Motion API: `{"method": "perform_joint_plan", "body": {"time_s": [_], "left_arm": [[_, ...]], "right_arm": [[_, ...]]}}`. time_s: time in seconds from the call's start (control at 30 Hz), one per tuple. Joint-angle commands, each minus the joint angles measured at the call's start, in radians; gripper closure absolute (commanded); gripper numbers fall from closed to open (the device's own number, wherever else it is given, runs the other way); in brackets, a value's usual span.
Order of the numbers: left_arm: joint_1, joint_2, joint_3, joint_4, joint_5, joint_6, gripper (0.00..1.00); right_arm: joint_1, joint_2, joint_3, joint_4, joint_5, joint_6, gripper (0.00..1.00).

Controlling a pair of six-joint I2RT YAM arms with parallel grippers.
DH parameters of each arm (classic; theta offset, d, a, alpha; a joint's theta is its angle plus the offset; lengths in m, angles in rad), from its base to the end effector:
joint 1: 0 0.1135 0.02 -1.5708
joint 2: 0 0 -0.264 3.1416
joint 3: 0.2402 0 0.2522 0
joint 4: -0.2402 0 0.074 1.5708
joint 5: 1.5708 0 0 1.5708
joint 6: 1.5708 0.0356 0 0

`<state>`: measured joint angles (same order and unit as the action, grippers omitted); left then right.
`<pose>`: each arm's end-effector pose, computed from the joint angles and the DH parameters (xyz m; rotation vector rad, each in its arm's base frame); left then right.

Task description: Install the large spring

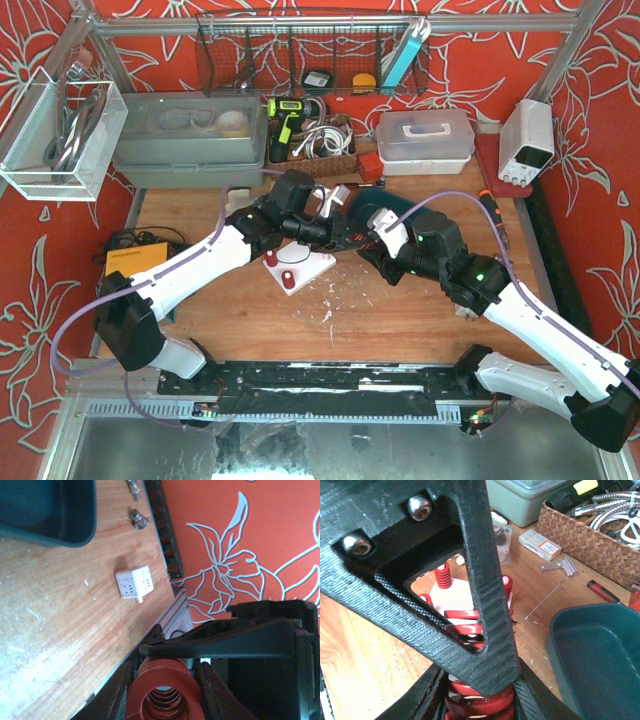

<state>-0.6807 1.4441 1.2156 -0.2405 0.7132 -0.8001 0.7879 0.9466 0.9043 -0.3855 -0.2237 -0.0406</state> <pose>0.2409 -0.2251 0.3327 0.3847 2.3064 -1.5714 0.1439 0.1558 0.3322 -0.9615 1.8186 0.6962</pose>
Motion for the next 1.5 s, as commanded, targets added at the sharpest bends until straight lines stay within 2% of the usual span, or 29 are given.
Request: {"method": "perform_joint_plan", "body": {"time_s": [0.0, 0.03, 0.1, 0.17, 0.3, 0.47, 0.63, 0.7, 0.8, 1.23, 1.47], "left_arm": [[-0.007, 0.004, 0.031, 0.031, 0.043, -0.003, 0.88], [-0.004, 0.007, 0.033, 0.024, 0.04, -0.001, 0.91], [0.003, 0.011, 0.033, 0.01, 0.027, 0.012, 0.99], [0.014, 0.012, 0.033, -0.005, 0.003, 0.032, 1.0], [0.032, 0.022, 0.053, -0.073, -0.119, 0.132, 1.0], [0.032, 0.07, 0.128, -0.246, -0.432, 0.32, 1.0], [0.031, 0.094, 0.102, -0.271, -0.681, 0.414, 1.0], [0.027, 0.12, 0.096, -0.28, -0.771, 0.439, 1.0], [0.024, 0.155, 0.087, -0.279, -0.82, 0.458, 1.0], [-0.015, 0.256, 0.053, -0.249, -0.834, 0.449, 1.0], [-0.027, 0.246, 0.026, -0.242, -0.834, 0.439, 1.0]], "right_arm": [[0.01, -0.005, -0.023, 0.031, 0.011, 0.002, 1.0], [0.011, -0.004, -0.028, 0.027, 0.019, 0.007, 0.98], [0.011, -0.012, -0.031, 0.01, 0.044, 0.027, 0.82], [0.011, -0.032, -0.038, -0.018, 0.091, 0.06, 0.63], [0.011, -0.07, -0.049, -0.139, 0.212, 0.192, 0.35], [0.011, -0.113, -0.044, -0.301, 0.246, 0.343, 0.19], [0.011, -0.162, -0.045, -0.417, 0.311, 0.388, 0.04], [0.011, -0.175, -0.039, -0.451, 0.335, 0.39, 0.01], [0.011, -0.181, -0.025, -0.493, 0.36, 0.393, 0.01], [0.01, -0.189, -0.034, -0.471, 0.384, 0.41, 0.01], [0.011, -0.179, -0.03, -0.473, 0.383, 0.39, 0.01]]}}
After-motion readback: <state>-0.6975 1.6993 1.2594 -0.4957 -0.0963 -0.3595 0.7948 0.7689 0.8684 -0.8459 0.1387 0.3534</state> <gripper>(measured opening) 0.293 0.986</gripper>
